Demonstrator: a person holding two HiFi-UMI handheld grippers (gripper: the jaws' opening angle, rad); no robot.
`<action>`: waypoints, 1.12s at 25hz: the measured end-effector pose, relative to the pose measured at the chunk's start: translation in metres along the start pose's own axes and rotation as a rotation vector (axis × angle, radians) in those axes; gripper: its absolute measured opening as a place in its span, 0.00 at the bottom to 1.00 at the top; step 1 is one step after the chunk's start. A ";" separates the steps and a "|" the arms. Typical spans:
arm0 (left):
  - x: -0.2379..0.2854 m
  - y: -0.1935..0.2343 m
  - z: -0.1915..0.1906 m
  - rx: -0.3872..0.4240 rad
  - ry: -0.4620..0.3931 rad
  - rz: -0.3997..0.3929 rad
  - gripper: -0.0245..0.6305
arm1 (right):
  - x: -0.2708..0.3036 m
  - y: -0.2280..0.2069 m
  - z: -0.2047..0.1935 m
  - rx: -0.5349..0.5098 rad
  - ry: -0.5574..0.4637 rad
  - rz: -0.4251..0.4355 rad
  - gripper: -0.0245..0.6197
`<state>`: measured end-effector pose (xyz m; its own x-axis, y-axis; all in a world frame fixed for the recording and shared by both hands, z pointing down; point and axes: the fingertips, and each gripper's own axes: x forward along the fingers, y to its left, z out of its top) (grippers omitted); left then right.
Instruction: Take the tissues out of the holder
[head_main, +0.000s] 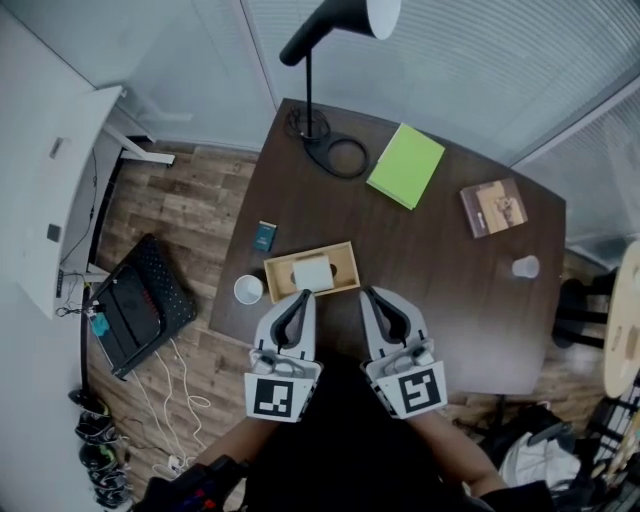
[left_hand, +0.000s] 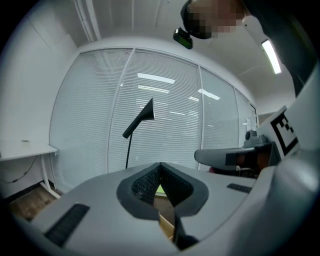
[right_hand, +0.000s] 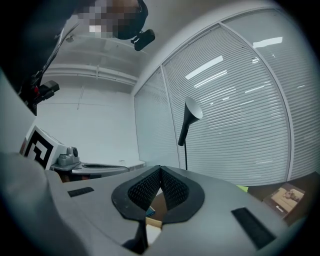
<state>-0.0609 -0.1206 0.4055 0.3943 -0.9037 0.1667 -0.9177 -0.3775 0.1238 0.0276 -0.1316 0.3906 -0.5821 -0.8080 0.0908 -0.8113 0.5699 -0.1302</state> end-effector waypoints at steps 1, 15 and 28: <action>0.002 0.001 -0.003 0.018 0.018 -0.008 0.04 | 0.002 0.000 0.000 0.000 0.001 -0.005 0.05; 0.034 0.018 -0.079 -0.107 0.213 -0.034 0.04 | 0.011 -0.021 -0.025 0.059 0.082 -0.096 0.05; 0.057 0.051 -0.139 -0.346 0.419 0.052 0.24 | 0.024 -0.026 -0.017 0.053 0.048 -0.149 0.05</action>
<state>-0.0782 -0.1633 0.5578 0.3994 -0.7353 0.5476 -0.8948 -0.1824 0.4076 0.0340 -0.1631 0.4129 -0.4585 -0.8741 0.1602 -0.8857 0.4347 -0.1631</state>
